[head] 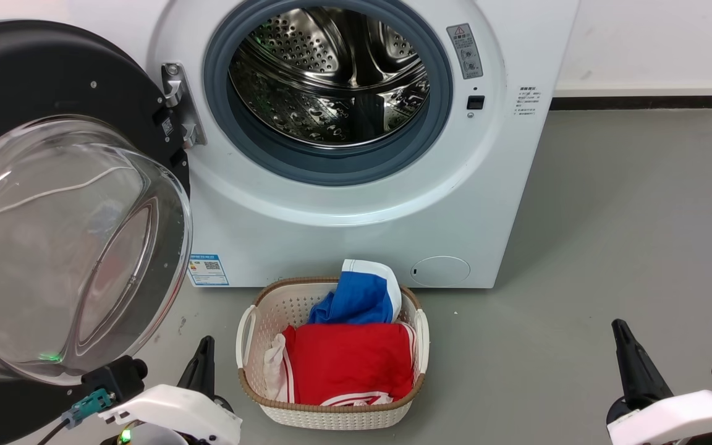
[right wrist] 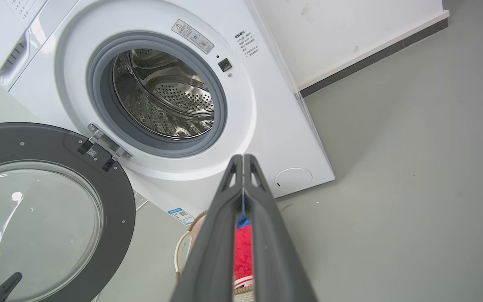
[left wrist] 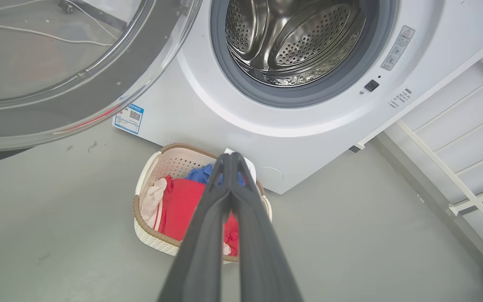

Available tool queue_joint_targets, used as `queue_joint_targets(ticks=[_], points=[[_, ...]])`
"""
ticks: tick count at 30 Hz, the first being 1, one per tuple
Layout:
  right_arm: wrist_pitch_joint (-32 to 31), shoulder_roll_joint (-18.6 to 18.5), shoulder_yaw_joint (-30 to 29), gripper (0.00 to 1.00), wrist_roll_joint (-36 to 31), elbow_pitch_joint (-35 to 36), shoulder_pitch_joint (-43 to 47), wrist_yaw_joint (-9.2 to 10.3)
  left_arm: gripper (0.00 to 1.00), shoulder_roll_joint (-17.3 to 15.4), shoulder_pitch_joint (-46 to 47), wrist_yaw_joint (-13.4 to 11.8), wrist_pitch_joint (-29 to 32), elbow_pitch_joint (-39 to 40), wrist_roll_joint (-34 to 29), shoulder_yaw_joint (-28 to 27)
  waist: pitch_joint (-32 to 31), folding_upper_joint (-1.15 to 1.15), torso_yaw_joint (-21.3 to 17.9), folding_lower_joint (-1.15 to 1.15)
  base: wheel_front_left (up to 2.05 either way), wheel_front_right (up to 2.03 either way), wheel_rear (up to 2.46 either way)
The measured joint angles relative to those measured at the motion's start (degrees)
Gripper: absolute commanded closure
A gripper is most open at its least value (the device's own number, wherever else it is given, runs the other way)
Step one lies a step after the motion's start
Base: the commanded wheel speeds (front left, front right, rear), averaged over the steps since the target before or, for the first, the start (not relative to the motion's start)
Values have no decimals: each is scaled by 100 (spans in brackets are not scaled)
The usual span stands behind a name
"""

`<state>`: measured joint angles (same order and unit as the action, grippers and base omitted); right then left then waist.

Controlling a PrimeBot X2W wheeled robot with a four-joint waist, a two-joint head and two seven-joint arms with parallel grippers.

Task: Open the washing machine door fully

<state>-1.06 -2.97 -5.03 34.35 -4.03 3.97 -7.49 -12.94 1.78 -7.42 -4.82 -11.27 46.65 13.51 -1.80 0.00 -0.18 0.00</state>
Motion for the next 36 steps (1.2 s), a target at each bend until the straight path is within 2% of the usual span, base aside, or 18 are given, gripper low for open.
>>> queue_joint_targets(ticks=[20,36], points=[[-152,1,-37,100,1625,-278,-284,0,100,265,108,421,292,-71,1298,-533,40,0,4,0,0,0,0],[-250,2,-67,100,2639,-458,-444,1,100,434,174,681,477,-120,2109,-877,70,0,6,0,0,0,0]])
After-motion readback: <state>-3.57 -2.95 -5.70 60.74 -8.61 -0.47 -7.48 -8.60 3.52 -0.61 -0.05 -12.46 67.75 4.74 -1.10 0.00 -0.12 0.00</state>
